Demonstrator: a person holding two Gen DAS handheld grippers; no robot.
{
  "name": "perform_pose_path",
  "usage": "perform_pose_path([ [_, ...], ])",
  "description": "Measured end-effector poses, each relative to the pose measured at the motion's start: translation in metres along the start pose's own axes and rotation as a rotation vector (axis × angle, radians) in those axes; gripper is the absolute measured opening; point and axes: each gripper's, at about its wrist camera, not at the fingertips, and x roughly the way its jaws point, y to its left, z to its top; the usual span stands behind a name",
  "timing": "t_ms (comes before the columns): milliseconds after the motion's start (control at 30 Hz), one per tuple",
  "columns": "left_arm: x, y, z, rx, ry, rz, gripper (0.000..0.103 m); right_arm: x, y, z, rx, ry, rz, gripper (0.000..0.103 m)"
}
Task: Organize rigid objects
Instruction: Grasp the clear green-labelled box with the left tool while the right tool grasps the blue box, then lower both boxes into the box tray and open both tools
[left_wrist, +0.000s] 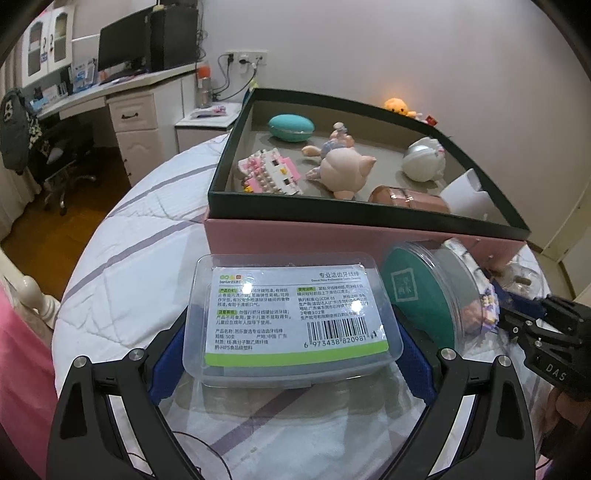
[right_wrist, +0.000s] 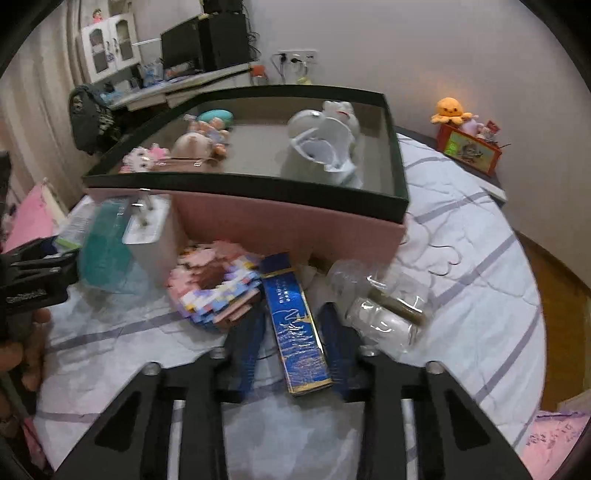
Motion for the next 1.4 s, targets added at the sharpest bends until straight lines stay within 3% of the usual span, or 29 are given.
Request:
perform_pose_path([
  [467, -0.042, 0.008, -0.026, 0.017, -0.059, -0.012, 0.096, -0.035, 0.002, -0.032, 0.102, -0.07, 0.048, 0.021],
  [833, -0.071, -0.004, -0.031, 0.043, -0.104, -0.042, 0.096, -0.071, 0.003, -0.035, 0.136, -0.15, 0.054, 0.021],
  [1100, -0.102, -0.009, -0.004, 0.066, -0.189, -0.053, 0.096, -0.102, 0.019, -0.003, 0.093, -0.247, 0.073, 0.021],
  [1400, -0.108, -0.022, 0.056, 0.1, -0.279, -0.046, 0.096, -0.106, 0.031, 0.059, 0.05, -0.317, 0.077, 0.021],
])
